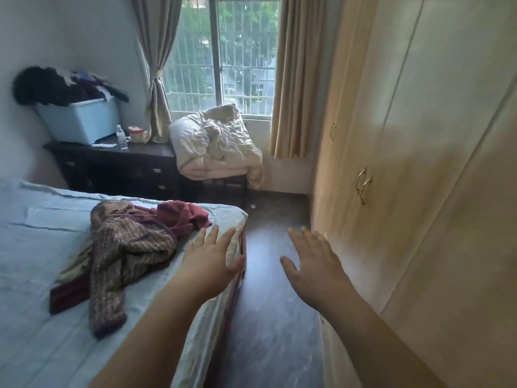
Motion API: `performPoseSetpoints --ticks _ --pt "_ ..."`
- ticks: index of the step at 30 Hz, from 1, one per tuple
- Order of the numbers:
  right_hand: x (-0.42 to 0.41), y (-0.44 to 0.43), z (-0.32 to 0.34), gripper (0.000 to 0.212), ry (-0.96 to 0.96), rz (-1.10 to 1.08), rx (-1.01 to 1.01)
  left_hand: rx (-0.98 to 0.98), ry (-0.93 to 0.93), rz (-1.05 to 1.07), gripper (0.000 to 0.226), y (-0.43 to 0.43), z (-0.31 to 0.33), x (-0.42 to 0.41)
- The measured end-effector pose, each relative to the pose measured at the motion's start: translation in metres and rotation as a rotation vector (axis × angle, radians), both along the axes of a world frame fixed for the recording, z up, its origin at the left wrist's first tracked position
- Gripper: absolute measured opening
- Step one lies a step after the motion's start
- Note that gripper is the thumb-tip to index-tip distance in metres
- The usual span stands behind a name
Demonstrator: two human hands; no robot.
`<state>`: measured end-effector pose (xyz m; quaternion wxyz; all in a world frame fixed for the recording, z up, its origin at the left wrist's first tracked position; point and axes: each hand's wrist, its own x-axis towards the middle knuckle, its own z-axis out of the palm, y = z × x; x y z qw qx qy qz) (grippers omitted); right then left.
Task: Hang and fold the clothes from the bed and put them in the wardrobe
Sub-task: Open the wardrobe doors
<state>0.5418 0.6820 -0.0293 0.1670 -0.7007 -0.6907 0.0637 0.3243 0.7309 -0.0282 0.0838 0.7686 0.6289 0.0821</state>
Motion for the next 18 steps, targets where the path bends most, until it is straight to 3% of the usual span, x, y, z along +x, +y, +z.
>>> performPoseSetpoints --ticks 8,18 --pt "0.024 0.193 -0.022 0.064 -0.040 0.017 -0.078 0.003 0.001 -0.032 0.071 0.187 -0.031 0.025" --pt "0.076 0.425 -0.021 0.062 0.003 -0.088 -0.108 -0.045 -0.035 -0.131 0.071 0.456 -0.024 0.073"
